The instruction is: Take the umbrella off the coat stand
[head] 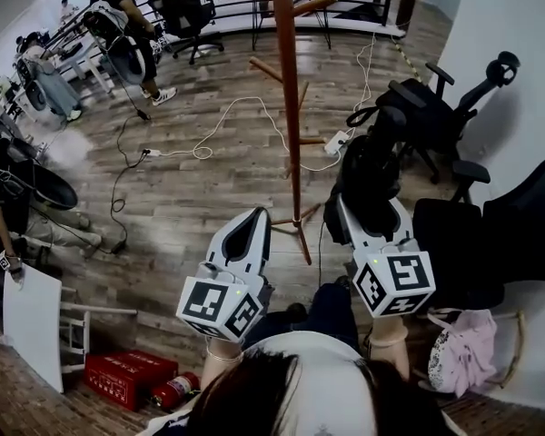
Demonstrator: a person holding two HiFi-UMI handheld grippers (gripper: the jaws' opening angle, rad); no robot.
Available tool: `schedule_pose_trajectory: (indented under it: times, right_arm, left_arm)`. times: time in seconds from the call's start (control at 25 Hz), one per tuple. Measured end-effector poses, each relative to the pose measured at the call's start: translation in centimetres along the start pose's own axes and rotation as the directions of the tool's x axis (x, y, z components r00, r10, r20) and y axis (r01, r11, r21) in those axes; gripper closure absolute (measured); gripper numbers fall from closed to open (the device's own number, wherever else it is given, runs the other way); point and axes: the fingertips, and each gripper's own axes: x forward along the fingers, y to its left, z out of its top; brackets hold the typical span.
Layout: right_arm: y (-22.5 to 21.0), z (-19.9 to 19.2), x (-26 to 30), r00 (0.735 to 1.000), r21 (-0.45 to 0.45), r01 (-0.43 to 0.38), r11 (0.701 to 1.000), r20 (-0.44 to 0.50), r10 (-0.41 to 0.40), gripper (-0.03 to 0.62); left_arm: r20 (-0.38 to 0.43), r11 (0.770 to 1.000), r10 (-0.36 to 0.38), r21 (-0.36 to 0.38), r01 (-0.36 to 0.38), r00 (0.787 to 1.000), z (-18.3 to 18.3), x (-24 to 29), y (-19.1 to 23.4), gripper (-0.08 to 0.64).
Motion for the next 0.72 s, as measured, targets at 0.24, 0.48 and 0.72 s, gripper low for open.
schedule_pose_trajectory:
  times: [0.24, 0.48, 0.72]
  right_arm:
    - [0.19, 0.20, 0.12, 1.000, -0.009, -0.006, 1.000, 0.004, 0.006, 0.344]
    - [0.28, 0.35, 0.24, 1.000, -0.005, -0.015, 1.000, 0.006, 0.015, 0.344]
    - [0.27, 0.52, 0.39, 1.000, -0.002, -0.020, 1.000, 0.010, 0.020, 0.344]
  left_arm:
    - [0.009, 1.000, -0.001, -0.010, 0.001, 1.000, 0.04, 0.23, 0.02, 0.551]
    - [0.012, 1.000, -0.014, -0.004, 0.014, 1.000, 0.23, 0.45, -0.36, 0.551]
    - [0.010, 1.000, -0.017, 0.000, 0.017, 1.000, 0.22, 0.41, -0.60, 0.551]
